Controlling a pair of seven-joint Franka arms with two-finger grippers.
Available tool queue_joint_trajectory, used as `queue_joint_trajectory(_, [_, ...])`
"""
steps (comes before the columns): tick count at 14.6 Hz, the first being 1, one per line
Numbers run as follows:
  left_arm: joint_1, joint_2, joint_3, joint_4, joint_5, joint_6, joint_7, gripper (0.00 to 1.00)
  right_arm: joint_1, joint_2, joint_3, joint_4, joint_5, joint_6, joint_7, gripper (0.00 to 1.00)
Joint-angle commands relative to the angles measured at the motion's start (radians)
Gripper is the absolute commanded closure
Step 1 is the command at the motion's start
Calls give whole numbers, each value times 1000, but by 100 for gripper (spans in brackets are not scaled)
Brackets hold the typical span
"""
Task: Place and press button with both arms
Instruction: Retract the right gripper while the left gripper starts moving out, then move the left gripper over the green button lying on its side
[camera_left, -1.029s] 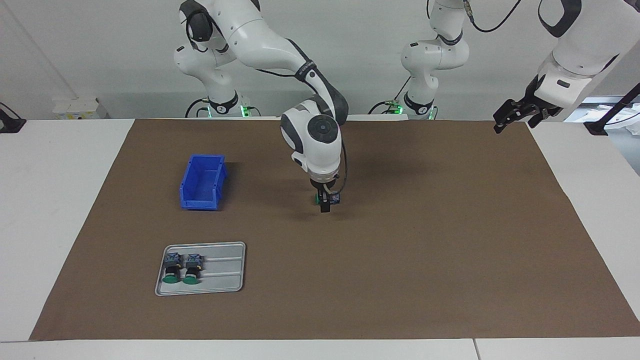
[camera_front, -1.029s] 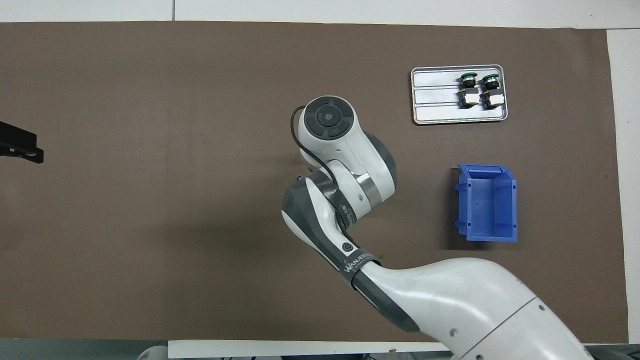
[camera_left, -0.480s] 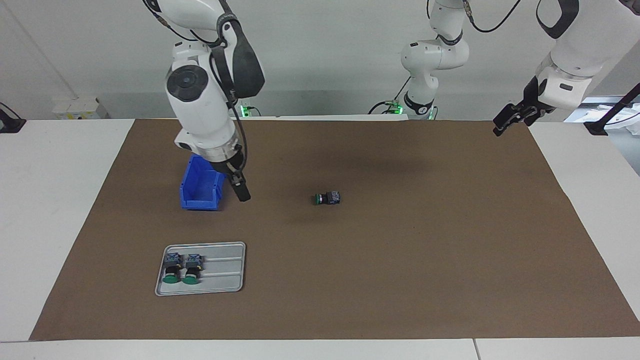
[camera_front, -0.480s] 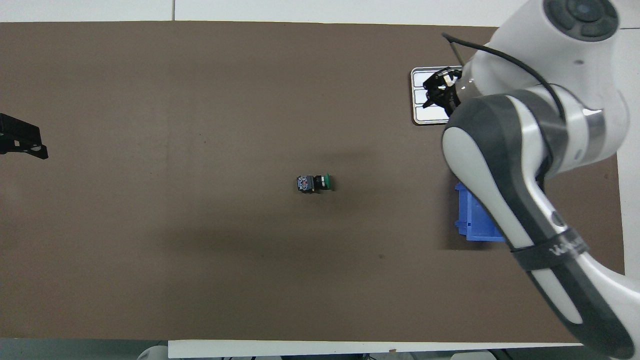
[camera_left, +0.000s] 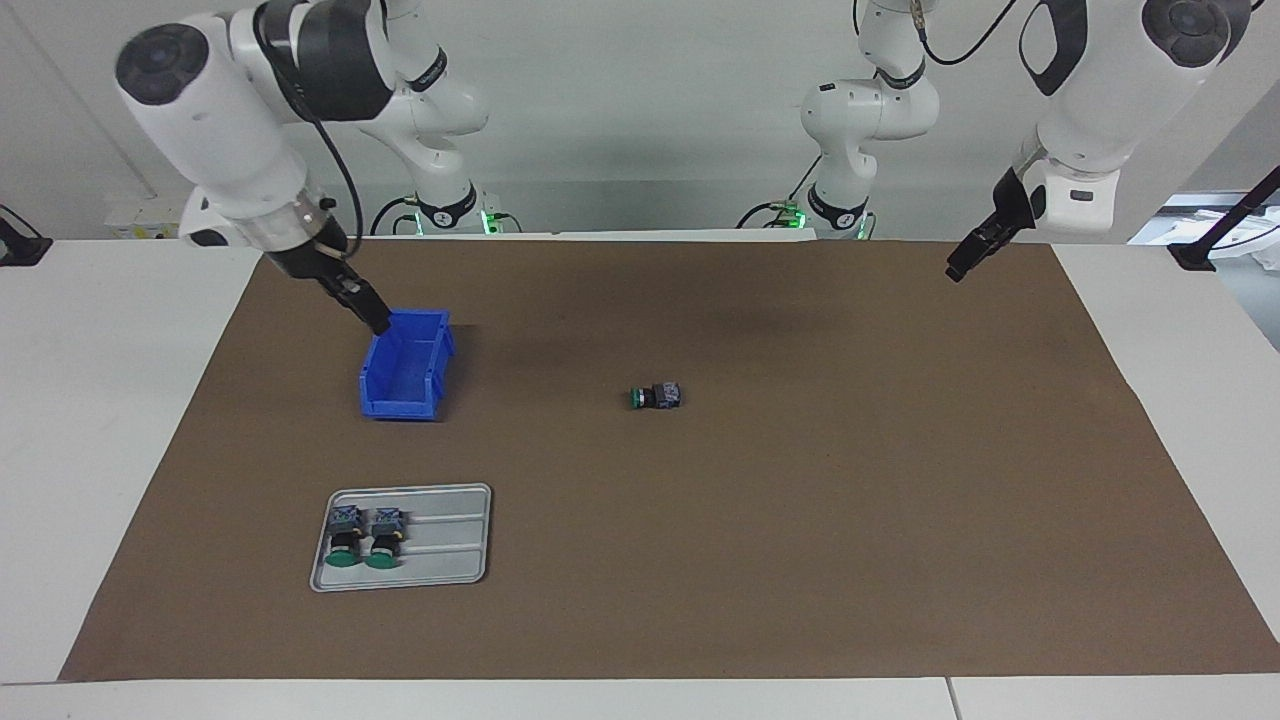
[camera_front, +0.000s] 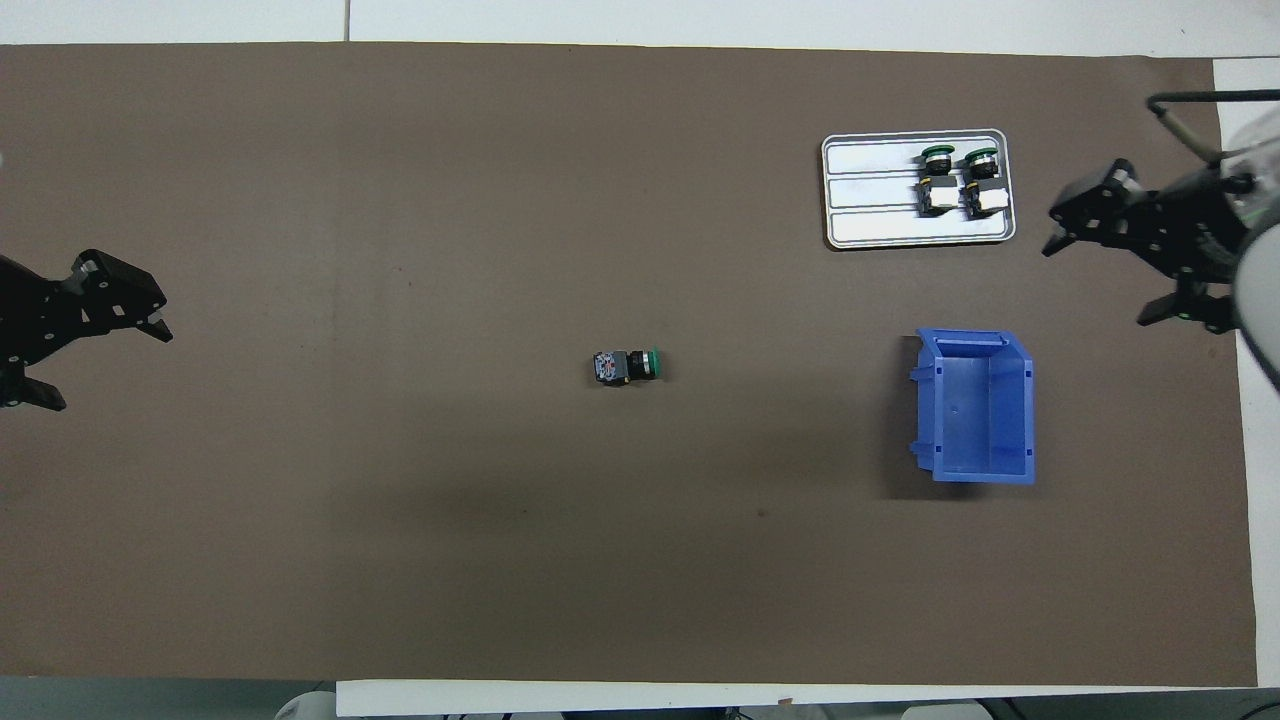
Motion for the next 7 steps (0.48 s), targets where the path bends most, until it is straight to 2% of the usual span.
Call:
queue_joint_trajectory(1, [-50,-43,7,-82,-13,33,-151,0,-43,-40,11,0,-43,-77,-256,1])
queue_joint_trajectory(4, [-119,-32,6,-131,-32,134,-455,0,-36,-44,17,-8,-59,-75,-381,1])
queue_joint_trajectory(7, [-217,-6,7,-156,-47,212,-635,0,-33,-63,17,-60,-62,-33,-525,1])
